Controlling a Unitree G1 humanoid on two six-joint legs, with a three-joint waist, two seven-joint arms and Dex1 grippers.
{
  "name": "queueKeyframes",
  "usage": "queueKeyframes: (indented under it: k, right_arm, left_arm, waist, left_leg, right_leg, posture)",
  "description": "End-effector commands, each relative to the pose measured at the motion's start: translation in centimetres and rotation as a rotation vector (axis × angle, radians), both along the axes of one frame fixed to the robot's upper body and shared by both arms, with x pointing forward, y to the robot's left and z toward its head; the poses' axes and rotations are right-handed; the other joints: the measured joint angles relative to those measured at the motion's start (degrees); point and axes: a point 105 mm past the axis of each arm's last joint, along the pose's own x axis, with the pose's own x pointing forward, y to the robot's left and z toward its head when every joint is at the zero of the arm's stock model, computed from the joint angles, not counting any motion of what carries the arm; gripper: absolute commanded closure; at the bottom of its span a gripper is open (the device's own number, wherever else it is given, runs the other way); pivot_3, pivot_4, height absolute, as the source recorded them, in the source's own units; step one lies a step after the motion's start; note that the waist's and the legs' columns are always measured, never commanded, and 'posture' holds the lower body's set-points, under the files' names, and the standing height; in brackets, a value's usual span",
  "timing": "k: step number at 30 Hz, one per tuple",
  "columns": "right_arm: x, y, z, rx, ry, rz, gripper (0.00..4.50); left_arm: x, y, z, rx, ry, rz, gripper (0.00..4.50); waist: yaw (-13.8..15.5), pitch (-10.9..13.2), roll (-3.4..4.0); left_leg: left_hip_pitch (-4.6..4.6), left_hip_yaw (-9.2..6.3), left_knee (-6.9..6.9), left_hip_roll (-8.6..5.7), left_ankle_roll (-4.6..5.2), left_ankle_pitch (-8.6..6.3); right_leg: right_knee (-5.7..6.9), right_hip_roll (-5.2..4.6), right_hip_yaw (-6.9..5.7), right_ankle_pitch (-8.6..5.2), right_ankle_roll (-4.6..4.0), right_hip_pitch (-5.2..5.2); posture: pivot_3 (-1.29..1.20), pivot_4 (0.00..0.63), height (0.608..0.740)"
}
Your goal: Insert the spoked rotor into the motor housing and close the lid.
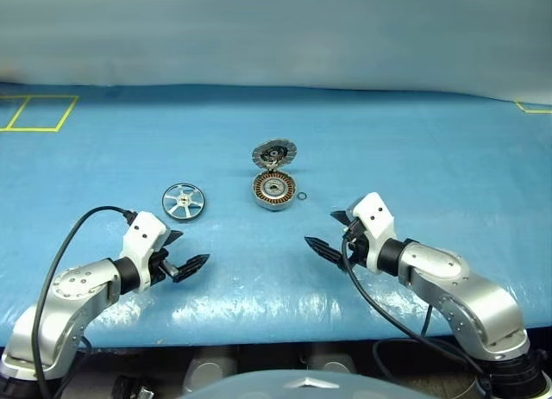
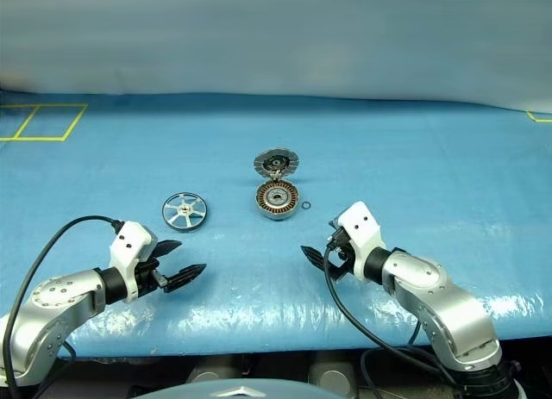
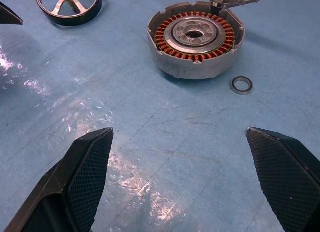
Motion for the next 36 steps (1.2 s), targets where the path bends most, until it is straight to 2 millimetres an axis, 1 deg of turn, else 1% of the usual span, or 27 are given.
queueKeyframes:
  k: [1, 11, 13, 16, 18, 20, 23, 26, 27, 28, 32, 36]
  right_arm:
    - [0.1, 0.2, 0.5, 0.002, -0.021, 0.017, 0.02]
    - [0.2, 0.7, 0.5, -0.027, -0.031, 0.057, 0.02]
    - [0.3, 1.1, 0.5, -0.091, -0.045, 0.114, 0.02]
    - [0.3, 2.1, 0.5, -0.249, -0.065, 0.281, 0.02]
    - [0.7, 2.8, 0.7, -0.326, -0.080, 0.370, 0.02]
    - [1.3, 3.9, 1.3, -0.388, -0.099, 0.482, 0.02]
    - [3.1, 5.6, 2.4, -0.466, -0.162, 0.580, 0.02]
    - [6.2, 7.8, 3.4, -0.506, -0.236, 0.586, 0.02]
    - [7.3, 8.4, 3.4, -0.537, -0.259, 0.579, 0.02]
    - [8.1, 8.7, 3.3, -0.560, -0.273, 0.578, 0.02]
    - [10.0, 9.8, 3.0, -0.585, -0.271, 0.591, 0.02]
    - [10.7, 10.1, 2.6, -0.592, -0.254, 0.615, 0.02]
  left_arm:
    - [0.0, -0.5, 1.1, 0.000, -0.047, -0.029, 0.00]
    - [0.1, -0.5, 1.2, -0.004, -0.053, -0.029, 0.00]
    - [0.1, -0.5, 1.2, -0.004, -0.054, -0.030, 0.00]
    - [0.3, -0.7, 1.2, -0.009, -0.056, -0.033, 0.00]
    - [0.4, -0.9, 1.1, -0.014, -0.058, -0.037, 0.00]
    - [0.4, -1.1, 1.0, -0.021, -0.062, -0.039, 0.00]
    - [0.2, -1.6, 0.8, -0.006, -0.093, -0.064, 0.00]
    - [-0.4, -2.1, 0.6, -0.015, -0.117, -0.075, 0.00]
    - [-0.6, -2.2, 0.5, -0.010, -0.132, -0.074, 0.00]
    - [-0.7, -2.2, 0.4, -0.006, -0.143, -0.073, 0.00]
    - [-1.4, -2.6, -0.1, 0.025, -0.191, -0.086, 0.00]
    - [-1.9, -3.0, -0.6, 0.019, -0.207, -0.075, 0.00]
  waist:
    - [0.0, 0.0, 0.00]
    - [0.0, 0.0, 0.00]
    - [-0.1, 0.0, 0.02]
    - [-0.3, 0.0, 0.05]
    - [-0.2, 0.0, 0.03]
    - [-0.3, 0.1, 0.09]
    - [-0.7, 0.1, 0.00]
    - [-0.9, 0.1, -0.03]
    - [-1.1, 0.1, -0.03]
    - [-1.1, 0.2, -0.02]
    - [-0.5, 0.2, -0.03]
    - [-0.5, 0.2, 0.00]
  left_leg:
    - [0.00, 0.00, 0.00, 0.00, 0.00, 0.00]
    - [0.00, 0.01, 0.04, 0.00, 0.00, 0.00]
    - [0.00, 0.01, 0.05, 0.00, 0.00, 0.00]
    - [0.01, 0.05, 0.14, 0.00, 0.00, 0.00]
    - [0.01, 0.05, 0.20, 0.03, 0.00, 0.00]
    - [0.03, 0.05, 0.23, 0.06, 0.00, 0.00]
    - [0.02, 0.09, 0.24, 0.07, 0.00, 0.00]
    - [-0.02, 0.07, 0.18, 0.08, -0.01, -0.01]
    - [0.01, 0.11, 0.18, 0.11, -0.02, -0.02]
    - [0.00, 0.10, 0.17, 0.11, -0.03, -0.02]
    - [-0.04, 0.03, 0.16, 0.07, -0.06, -0.04]
    - [-0.04, 0.05, 0.17, 0.01, -0.04, -0.06]
  right_leg:
    - [0.00, 0.00, 0.00, 0.00, 0.00, 0.00]
    - [0.02, 0.00, 0.00, 0.00, 0.00, 0.01]
    - [0.03, 0.01, 0.01, 0.01, 0.01, 0.01]
    - [0.06, 0.00, 0.01, 0.04, 0.05, 0.02]
    - [0.07, 0.01, -0.05, 0.05, 0.05, 0.05]
    - [0.07, 0.02, -0.09, 0.06, 0.05, 0.07]
    - [0.06, -0.01, -0.11, 0.10, 0.05, 0.04]
    - [0.03, 0.00, -0.15, 0.14, -0.03, -0.01]
    - [0.02, 0.03, -0.10, 0.16, -0.04, -0.02]
    - [0.04, 0.03, -0.09, 0.31, -0.26, -0.05]
    - [0.01, 0.01, -0.18, 0.35, -0.33, -0.05]
    - [0.00, -0.03, -0.14, 0.36, -0.33, -0.06]
  posture:
    - [0.00, 0.150, 0.740]
    - [0.00, 0.150, 0.740]
    - [0.00, 0.150, 0.740]
    - [0.00, 0.150, 0.740]
    - [0.00, 0.150, 0.740]
    - [0.00, 0.150, 0.740]
    - [0.00, 0.150, 0.740]
    - [0.00, 0.150, 0.740]
    - [0.00, 0.150, 0.740]
    - [0.00, 0.150, 0.740]
    - [0.00, 0.150, 0.740]
    - [0.00, 0.150, 0.740]
